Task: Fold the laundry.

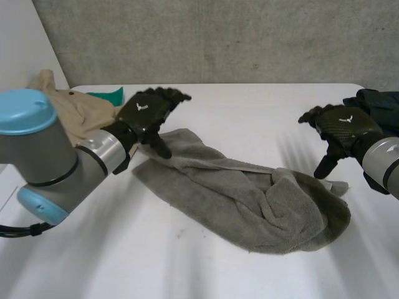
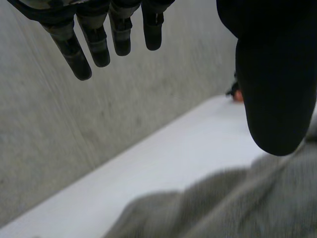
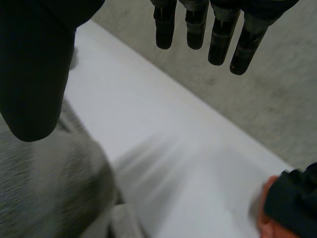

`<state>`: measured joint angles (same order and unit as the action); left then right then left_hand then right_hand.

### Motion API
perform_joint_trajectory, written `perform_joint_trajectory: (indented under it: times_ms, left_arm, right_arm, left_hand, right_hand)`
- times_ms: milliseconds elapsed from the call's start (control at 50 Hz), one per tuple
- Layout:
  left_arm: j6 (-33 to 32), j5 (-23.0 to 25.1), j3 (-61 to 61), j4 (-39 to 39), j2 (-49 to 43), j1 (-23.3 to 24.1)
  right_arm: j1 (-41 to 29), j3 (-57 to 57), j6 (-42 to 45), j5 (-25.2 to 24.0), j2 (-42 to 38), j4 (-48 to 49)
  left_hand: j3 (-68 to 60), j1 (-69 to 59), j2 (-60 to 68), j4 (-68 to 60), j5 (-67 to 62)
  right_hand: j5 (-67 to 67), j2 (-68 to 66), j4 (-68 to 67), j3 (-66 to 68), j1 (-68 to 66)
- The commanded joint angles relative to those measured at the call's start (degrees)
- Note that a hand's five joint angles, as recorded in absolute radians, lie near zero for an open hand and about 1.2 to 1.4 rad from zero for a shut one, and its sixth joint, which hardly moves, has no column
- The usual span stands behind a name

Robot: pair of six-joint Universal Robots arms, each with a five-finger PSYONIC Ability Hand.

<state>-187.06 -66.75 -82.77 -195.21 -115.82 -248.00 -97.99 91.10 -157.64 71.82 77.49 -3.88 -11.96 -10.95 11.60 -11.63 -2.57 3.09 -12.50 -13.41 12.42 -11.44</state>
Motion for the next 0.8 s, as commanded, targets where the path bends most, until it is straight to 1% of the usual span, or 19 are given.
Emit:
perform_joint_trajectory:
  times_ms: [20,100,160,240,380,500,580,600,620,640,660,680,700,740,760,800]
  left_arm:
    - [-12.7,0.0,8.5,5.4,-12.3,-0.8]
    - [-15.7,0.1,11.1,7.6,-16.1,-1.3]
    - [-16.1,-0.2,12.5,7.6,-17.8,-1.3]
    - [-16.1,-0.5,14.9,7.6,-20.1,-1.3]
    - [-16.0,-0.7,17.7,7.0,-22.9,-0.5]
    - [-15.9,-1.5,20.5,6.6,-25.2,0.9]
    - [-16.0,-1.5,21.1,6.6,-26.3,1.9]
    - [-16.1,-1.5,21.2,6.6,-26.5,2.1]
    - [-16.1,-1.5,21.4,6.6,-26.7,2.4]
    - [-16.1,-1.5,21.5,6.6,-26.8,2.5]
    - [-16.1,-1.5,21.6,6.6,-26.9,2.6]
    - [-16.1,-1.5,21.6,6.5,-27.1,2.7]
    - [-16.2,-1.5,21.8,6.2,-27.3,2.7]
    - [-16.2,-1.8,21.9,5.9,-27.2,2.8]
    - [-16.3,-2.1,22.0,5.7,-27.2,2.8]
    - [-16.3,-3.7,22.2,4.8,-26.7,2.8]
  right_arm:
    - [-0.4,-1.6,1.4,0.6,-3.0,-4.0]
    - [-0.5,-2.2,4.8,1.1,-5.8,-4.6]
    - [-0.5,-1.6,7.6,1.5,-6.8,-4.6]
    - [-0.5,-1.1,8.3,1.9,-7.5,-4.3]
    - [-0.4,0.3,8.1,3.5,-8.6,-3.2]
    - [-0.3,2.7,8.6,3.5,-8.6,-3.1]
    - [0.0,3.6,8.6,3.2,-8.6,-3.1]
    - [0.0,3.8,8.5,3.2,-8.6,-3.1]
    - [0.0,3.9,8.5,3.1,-8.6,-3.1]
    - [0.0,4.2,8.5,3.1,-8.6,-3.1]
    - [0.0,4.3,8.5,3.1,-8.6,-3.1]
    - [0.0,4.6,8.7,3.1,-8.5,-3.1]
    - [-0.1,4.7,8.7,3.0,-8.5,-3.1]
    - [-0.2,4.9,8.7,2.9,-8.5,-3.1]
    - [-0.3,5.0,8.8,2.5,-8.5,-3.1]
    - [-0.1,5.3,8.8,2.4,-8.5,-3.5]
  left_hand:
    - [-1.4,-2.5,1.8,-1.8,-0.8]
    - [-2.1,-3.1,2.5,-2.4,-1.5]
    - [-5.8,-6.8,6.2,-6.1,-5.2]
    - [-12.0,-13.0,12.4,-12.4,-11.4]
    - [-15.9,-16.9,16.3,-16.2,-15.3]
    - [-32.5,-33.6,32.9,-32.9,-31.9]
    - [-35.6,-36.6,36.0,-35.9,-35.0]
    - [-38.1,-39.1,38.5,-38.4,-37.5]
    - [-43.6,-44.6,44.0,-43.9,-43.0]
    - [-45.7,-46.7,46.0,-46.0,-45.1]
    - [-47.9,-48.9,48.2,-48.2,-47.2]
    - [-51.0,-52.0,51.4,-51.4,-50.4]
    - [-59.2,-60.2,59.6,-59.6,-58.6]
    - [-68.0,-69.0,68.4,-68.3,-67.4]
    - [-68.0,-69.0,68.4,-68.4,-67.4]
    - [-68.0,-69.0,68.4,-68.4,-67.4]
  right_hand:
    - [-3.1,2.5,3.4,-2.4,1.4]
    - [-3.1,2.5,3.4,-2.4,1.4]
    - [-3.0,2.4,3.3,-2.3,1.4]
    - [-2.7,2.1,3.0,-2.0,1.0]
    - [-0.3,-0.3,0.6,0.3,-1.3]
    - [-0.2,-0.4,0.5,0.5,-1.5]
    - [0.2,-0.8,0.1,0.9,-1.8]
    - [1.2,-1.8,-0.9,1.9,-2.8]
    - [1.9,-2.5,-1.5,2.5,-3.5]
    - [2.7,-3.3,-2.4,3.4,-4.4]
    - [4.2,-4.8,-3.9,4.9,-5.9]
    - [12.9,-13.5,-12.6,13.6,-14.5]
    - [20.5,-21.1,-20.1,21.1,-22.1]
    - [35.1,-35.7,-34.8,35.8,-36.7]
    - [45.5,-46.1,-45.2,46.2,-47.1]
    - [53.1,-53.7,-52.8,53.8,-54.8]
